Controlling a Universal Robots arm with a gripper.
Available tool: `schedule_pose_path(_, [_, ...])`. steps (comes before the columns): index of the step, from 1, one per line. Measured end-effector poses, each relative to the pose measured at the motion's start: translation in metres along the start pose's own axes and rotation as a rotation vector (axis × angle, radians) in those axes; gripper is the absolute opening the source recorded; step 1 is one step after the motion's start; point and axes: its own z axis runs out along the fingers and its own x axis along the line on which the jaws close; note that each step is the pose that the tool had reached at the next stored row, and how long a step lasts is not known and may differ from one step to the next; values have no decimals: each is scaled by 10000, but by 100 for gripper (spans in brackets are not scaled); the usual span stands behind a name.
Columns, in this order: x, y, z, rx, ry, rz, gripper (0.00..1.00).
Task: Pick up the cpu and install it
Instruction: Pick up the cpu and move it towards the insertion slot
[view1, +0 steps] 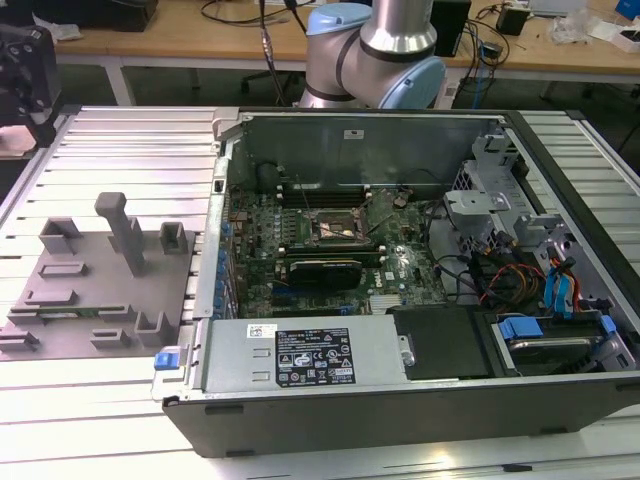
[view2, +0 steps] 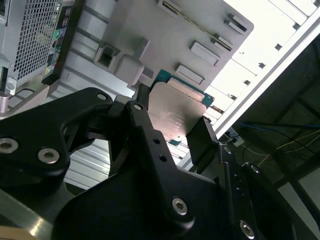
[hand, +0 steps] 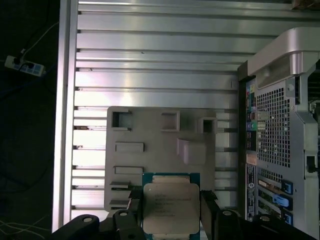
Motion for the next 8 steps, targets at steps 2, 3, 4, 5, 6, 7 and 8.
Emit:
schedule_pose_path(2, [-24, 0, 0, 0, 0, 0, 55])
schedule_pose_path(3, [-36, -1, 0, 1, 1, 0, 55])
schedule_pose_path(4, [-48, -1, 1, 0, 1, 0, 55])
schedule_pose_path(5, [-67, -1, 1, 0, 1, 0, 55])
schedule_pose_path(6, [-78, -1, 1, 1, 1, 0, 55])
schedule_pose_path(7, [-91, -2, 1, 1, 1, 1, 55])
schedule_pose_path(8, [-107, -2, 2, 0, 0, 1, 55])
